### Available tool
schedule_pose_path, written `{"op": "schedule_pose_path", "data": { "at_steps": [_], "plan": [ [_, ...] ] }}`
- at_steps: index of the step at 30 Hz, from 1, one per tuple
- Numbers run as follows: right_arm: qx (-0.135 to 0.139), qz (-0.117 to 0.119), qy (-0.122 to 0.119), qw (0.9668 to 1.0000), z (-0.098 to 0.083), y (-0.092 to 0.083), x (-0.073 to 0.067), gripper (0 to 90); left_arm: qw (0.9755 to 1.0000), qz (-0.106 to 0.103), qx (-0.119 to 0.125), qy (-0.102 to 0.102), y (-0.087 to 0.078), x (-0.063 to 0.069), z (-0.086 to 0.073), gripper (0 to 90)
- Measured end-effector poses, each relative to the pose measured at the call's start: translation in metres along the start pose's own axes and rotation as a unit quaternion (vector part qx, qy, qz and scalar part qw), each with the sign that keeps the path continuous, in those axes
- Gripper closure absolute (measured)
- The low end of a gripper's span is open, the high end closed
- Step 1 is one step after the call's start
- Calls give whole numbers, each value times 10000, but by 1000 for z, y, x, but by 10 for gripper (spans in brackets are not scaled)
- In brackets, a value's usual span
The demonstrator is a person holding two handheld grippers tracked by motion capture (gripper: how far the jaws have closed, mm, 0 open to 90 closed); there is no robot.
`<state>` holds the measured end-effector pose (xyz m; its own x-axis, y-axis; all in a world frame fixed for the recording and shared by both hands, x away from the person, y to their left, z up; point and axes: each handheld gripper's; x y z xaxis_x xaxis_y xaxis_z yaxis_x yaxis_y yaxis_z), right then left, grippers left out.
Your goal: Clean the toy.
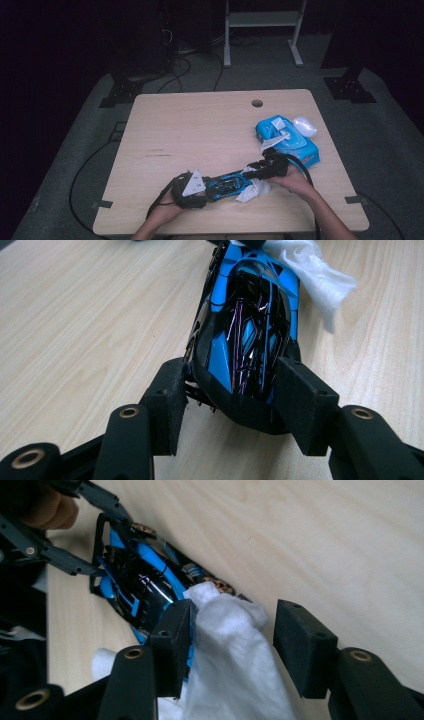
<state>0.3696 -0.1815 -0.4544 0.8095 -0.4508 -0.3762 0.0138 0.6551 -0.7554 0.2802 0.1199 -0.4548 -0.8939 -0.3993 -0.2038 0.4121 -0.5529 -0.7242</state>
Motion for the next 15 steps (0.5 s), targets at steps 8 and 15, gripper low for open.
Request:
{"op": "schedule_pose_path", "data": {
  "at_steps": [8,15],
  "plan": [
    [-111,552,51,9984,0,8,4,521,10000,7,8,53,-1,0,-2,467],
    [141,383,-175,9990,-6,3,0,566,9972,-364,-262,-597,4,-16,1,267]
  ]
}}
Point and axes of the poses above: each handheld gripper's, and its own axes: y roughly forward along the jaws, z roughly out of its top, x roughly to its right, and after that the axes turned 9 degrees about -x, right-handed
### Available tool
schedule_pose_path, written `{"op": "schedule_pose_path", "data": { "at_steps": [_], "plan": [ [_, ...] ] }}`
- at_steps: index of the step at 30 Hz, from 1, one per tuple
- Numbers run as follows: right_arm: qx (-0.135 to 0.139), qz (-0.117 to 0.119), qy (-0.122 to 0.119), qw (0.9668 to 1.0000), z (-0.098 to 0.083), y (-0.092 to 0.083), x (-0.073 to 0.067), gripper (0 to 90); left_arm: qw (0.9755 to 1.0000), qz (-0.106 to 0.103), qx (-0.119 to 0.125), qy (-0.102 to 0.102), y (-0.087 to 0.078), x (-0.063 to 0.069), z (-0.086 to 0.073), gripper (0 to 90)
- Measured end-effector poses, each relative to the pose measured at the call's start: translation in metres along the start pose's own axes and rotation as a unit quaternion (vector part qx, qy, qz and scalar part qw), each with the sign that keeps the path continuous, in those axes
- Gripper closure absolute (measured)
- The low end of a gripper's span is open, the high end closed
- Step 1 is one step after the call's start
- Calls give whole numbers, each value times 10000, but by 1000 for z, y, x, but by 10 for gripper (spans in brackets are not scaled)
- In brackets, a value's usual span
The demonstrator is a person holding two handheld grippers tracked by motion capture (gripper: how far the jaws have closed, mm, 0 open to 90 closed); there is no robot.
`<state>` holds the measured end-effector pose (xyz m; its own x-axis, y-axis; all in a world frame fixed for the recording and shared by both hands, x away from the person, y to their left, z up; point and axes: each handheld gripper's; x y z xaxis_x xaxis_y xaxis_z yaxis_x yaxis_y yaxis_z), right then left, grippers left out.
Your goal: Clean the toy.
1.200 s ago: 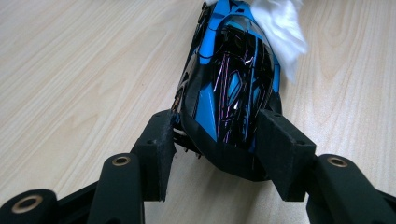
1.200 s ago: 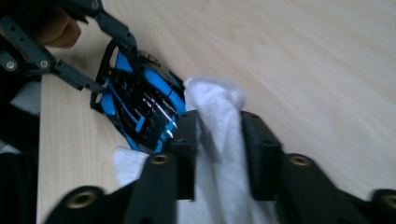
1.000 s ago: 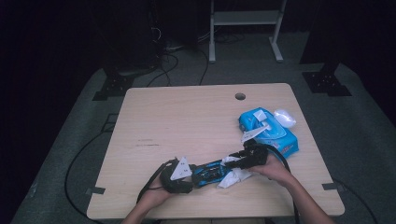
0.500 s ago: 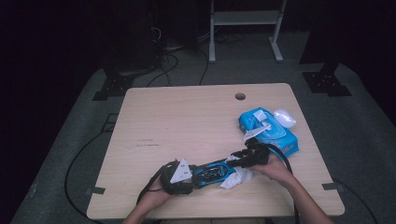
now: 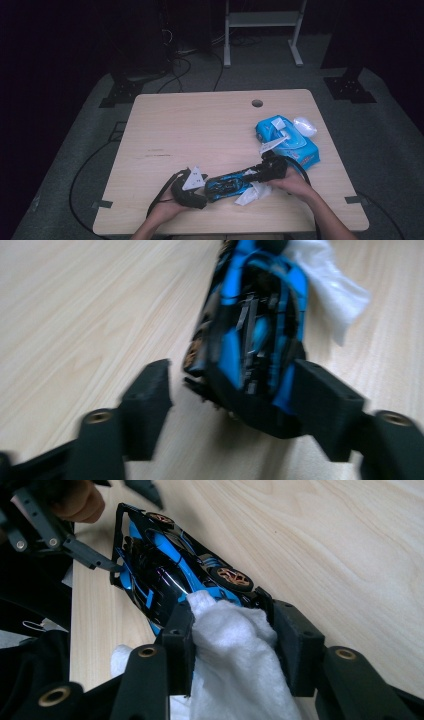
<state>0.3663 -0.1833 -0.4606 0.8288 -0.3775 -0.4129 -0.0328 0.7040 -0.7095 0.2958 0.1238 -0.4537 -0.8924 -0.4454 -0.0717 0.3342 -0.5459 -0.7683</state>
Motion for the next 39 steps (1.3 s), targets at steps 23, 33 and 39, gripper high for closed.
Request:
{"op": "schedule_pose_path", "data": {
  "at_steps": [23,33,39],
  "plan": [
    [247,-1088,-813,9904,-2,-5,-21,563,9980,-598,31,187,17,-21,14,461],
    [194,-1341,-828,9873,-4,-9,-24,530,9979,-337,132,535,19,-11,12,470],
    [70,-1355,-836,9872,-8,-11,-27,481,9970,-542,73,550,20,-9,9,515]
  ]
}}
Point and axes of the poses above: each handheld gripper's, and its own axes: y roughly forward along the jaws, z roughly out of its top, x roughly to its right, and after that the axes turned 9 degrees about -x, right-handed
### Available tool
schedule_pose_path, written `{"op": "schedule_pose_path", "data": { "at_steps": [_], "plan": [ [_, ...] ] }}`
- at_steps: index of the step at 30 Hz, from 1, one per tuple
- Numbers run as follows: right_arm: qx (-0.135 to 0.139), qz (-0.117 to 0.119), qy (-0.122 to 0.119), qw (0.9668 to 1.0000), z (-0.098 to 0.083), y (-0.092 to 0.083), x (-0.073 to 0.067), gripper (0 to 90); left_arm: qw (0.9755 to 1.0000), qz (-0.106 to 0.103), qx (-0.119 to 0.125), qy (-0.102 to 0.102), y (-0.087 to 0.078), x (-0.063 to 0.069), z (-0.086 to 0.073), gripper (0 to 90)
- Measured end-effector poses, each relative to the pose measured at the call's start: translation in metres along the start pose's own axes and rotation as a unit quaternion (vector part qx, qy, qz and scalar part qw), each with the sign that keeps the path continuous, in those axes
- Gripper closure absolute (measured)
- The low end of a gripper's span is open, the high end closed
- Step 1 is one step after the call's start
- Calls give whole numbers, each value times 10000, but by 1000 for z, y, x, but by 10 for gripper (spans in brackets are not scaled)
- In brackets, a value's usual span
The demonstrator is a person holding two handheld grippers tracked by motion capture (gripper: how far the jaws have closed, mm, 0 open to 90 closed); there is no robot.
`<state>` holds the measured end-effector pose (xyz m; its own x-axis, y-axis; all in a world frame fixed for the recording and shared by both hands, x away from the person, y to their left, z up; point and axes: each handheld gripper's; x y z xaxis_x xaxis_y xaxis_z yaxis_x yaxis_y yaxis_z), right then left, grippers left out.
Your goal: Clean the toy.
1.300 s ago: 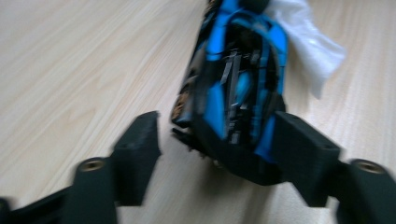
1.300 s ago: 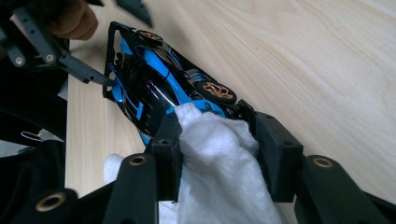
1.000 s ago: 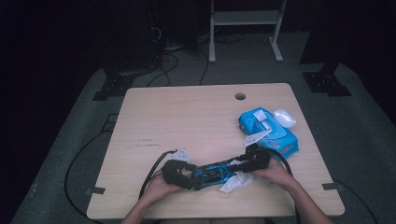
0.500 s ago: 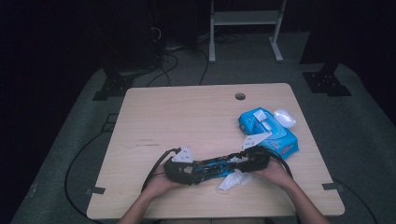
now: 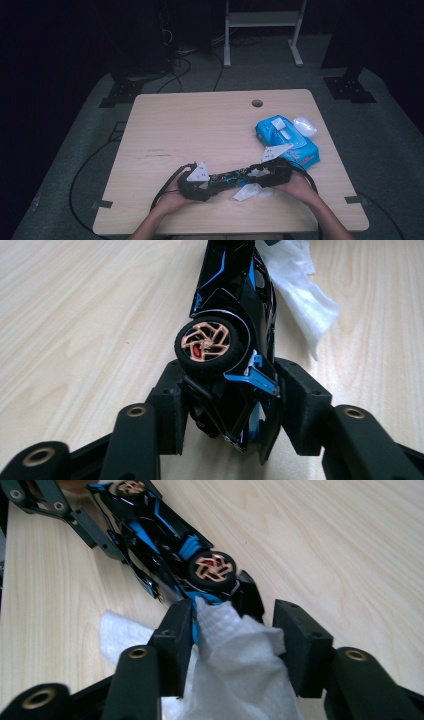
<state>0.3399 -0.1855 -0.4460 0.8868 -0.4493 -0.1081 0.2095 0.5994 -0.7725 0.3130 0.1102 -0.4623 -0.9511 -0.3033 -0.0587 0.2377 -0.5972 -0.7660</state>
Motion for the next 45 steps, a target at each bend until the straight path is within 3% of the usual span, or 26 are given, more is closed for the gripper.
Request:
{"op": "schedule_pose_path", "data": {
  "at_steps": [4,11,18,22,27,31,35,42,43,45],
  "plan": [
    [10,-54,49,10000,-2,-6,0,412,9998,-67,136,-111,-2,0,-1,518],
    [134,-384,171,9990,-5,-25,0,356,9995,-92,263,-167,-6,-2,-1,517],
    [213,-677,84,9974,-19,-36,-15,359,9989,-145,307,-308,-7,-4,-2,507],
    [117,-688,44,9976,-25,-32,-23,370,9986,-136,303,-416,-7,-5,-2,464],
    [-188,-708,0,9973,-30,-14,-28,367,9985,-239,326,-382,-4,-3,-2,546],
    [-375,-704,-33,9968,-29,-1,-29,371,9981,-298,360,-391,-4,-4,-3,555],
    [-495,-840,-4,9952,-29,9,-30,408,9986,-269,359,-280,-5,-3,-3,559],
    [-490,-879,85,9949,-30,14,-32,497,9982,-289,385,-359,-4,-3,-3,557],
    [-485,-895,95,9948,-30,13,-33,574,9981,-288,393,-365,-4,-2,-2,557],
    [-482,-923,115,9945,-30,12,-32,629,9981,-287,401,-374,-3,-2,-2,558]
  ]
}}
Point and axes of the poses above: each handheld gripper's, and its own axes: y roughly forward along the jaws, z roughly out of its top, x roughly to its right, and after that the axes turned 9 degrees about -x, right-handed
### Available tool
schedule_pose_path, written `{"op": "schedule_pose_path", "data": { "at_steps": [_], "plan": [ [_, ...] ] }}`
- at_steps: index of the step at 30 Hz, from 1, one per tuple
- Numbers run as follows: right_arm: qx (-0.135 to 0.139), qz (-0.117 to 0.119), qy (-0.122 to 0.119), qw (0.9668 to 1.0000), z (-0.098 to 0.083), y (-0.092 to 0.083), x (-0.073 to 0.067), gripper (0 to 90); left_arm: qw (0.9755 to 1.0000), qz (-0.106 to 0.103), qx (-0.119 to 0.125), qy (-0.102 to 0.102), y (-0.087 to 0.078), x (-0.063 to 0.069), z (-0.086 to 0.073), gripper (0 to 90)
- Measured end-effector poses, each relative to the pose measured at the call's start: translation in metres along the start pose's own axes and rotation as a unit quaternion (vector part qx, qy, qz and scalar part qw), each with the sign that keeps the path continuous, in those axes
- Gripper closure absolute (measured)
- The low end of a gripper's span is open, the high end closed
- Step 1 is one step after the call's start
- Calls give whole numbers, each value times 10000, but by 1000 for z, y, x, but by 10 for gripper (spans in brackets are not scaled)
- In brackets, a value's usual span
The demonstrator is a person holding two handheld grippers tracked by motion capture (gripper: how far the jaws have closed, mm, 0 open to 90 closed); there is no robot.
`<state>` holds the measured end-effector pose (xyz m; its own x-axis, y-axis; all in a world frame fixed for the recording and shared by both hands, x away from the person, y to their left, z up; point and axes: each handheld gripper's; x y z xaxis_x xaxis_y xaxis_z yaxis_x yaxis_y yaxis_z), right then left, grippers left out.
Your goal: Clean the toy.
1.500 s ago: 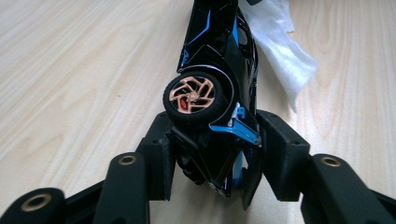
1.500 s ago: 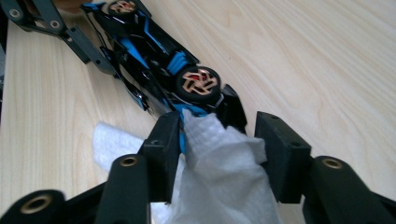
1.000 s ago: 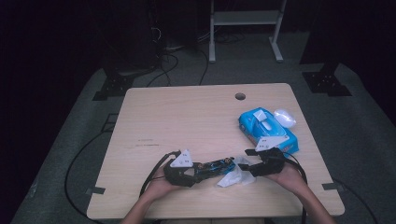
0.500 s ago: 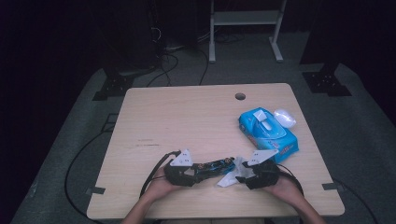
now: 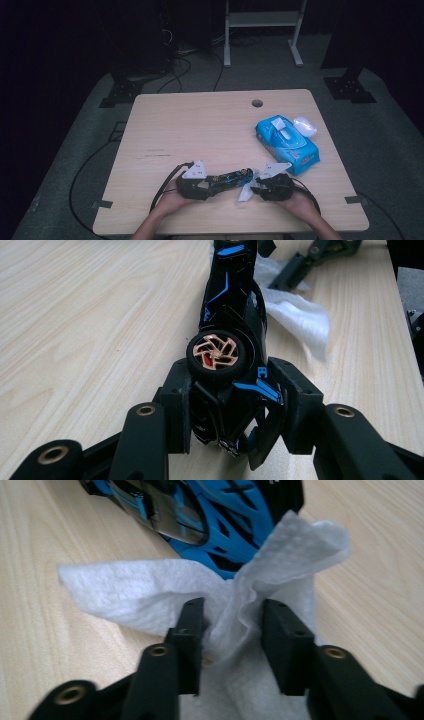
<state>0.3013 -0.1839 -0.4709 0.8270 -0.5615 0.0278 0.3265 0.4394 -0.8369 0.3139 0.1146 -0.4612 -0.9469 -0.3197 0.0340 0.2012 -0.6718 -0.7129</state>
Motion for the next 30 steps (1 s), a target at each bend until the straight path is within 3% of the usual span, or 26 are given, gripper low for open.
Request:
{"op": "schedule_pose_path", "data": {
  "at_steps": [5,8,13,18,24,28,30],
  "plan": [
    [58,69,215,9997,-7,-3,6,788,10000,-29,5,-87,0,0,0,559],
    [91,78,413,9991,-13,-10,13,811,10000,7,7,-24,1,1,0,561],
    [695,177,657,9953,-9,-36,20,815,9997,106,-13,241,2,5,2,570],
    [1084,262,369,9931,20,-48,9,814,9996,97,5,265,4,6,3,577],
    [999,300,-21,9945,50,-27,-8,812,9994,113,-2,329,4,6,4,577],
    [1027,425,97,9938,50,-24,-2,812,9993,148,2,354,5,6,4,579],
    [1022,197,160,9944,46,-27,1,813,9992,143,-9,368,5,5,5,579]
  ]
}}
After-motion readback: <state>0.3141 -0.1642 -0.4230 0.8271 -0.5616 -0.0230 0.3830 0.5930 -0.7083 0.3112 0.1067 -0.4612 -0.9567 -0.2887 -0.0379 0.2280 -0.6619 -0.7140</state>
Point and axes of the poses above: each handheld gripper's, and its own axes: y roughly forward along the jaws, z roughly out of its top, x roughly to its right, and after that the axes turned 9 degrees about -x, right-handed
